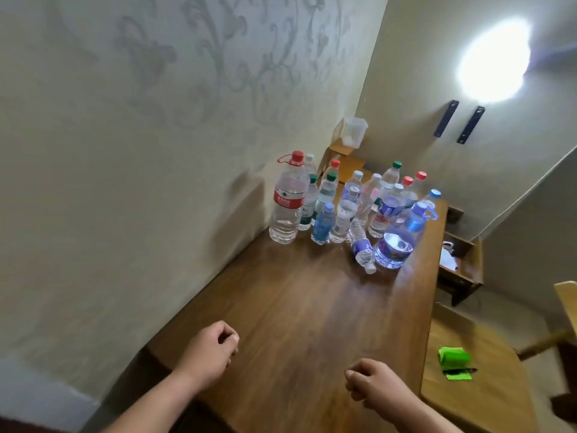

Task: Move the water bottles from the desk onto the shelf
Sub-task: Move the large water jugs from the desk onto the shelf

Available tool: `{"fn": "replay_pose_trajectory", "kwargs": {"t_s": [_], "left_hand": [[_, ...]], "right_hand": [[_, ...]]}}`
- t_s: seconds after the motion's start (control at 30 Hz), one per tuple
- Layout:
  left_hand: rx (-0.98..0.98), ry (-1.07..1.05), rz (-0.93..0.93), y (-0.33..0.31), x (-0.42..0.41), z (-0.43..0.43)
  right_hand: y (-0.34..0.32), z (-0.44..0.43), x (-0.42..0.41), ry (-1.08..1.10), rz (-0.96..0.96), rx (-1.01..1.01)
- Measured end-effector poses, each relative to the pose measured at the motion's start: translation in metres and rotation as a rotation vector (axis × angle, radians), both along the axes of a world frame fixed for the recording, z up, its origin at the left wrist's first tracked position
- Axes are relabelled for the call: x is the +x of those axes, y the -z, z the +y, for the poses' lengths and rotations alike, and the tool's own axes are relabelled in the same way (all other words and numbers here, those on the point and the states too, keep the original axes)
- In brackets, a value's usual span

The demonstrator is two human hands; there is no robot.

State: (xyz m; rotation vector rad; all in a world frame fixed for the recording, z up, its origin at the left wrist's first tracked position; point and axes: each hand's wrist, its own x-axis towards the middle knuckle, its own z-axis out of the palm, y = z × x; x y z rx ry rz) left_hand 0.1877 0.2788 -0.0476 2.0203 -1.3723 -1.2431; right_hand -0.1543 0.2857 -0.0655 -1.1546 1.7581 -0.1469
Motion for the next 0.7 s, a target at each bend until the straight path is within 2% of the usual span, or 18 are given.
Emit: {"fn": "replay_pose_trajectory", "kwargs": {"t_s": [0.17, 0.3, 0.43, 0.57, 0.7], "left_hand": [[0.117, 0.065, -0.072, 0.019, -0.070, -0.057], [0.076, 0.071, -0.157, 0.019, -0.102, -0.129], [-0.070, -0.155, -0.149, 0.001, -0.115, -0.217], [-0.175, -0.347, -0.076, -0.040, -0.115, -0.281], [-0.239, -0.399, -0.030, -0.069, -0.108, -0.310]], "right_hand": [[0.033, -0.068, -0.030, -0.065, -0.031, -0.028], [0.048, -0.148, -0.028, -0.232, -0.042, -0.116], [0.013, -0.242, 0.007, -0.301, -0.128, -0.421], [-0.054, -0.335, 0.049, -0.271, -0.181, -0.689], [-0.093, -0.392, 0.085, -0.370, -0.077, -0.805]]}}
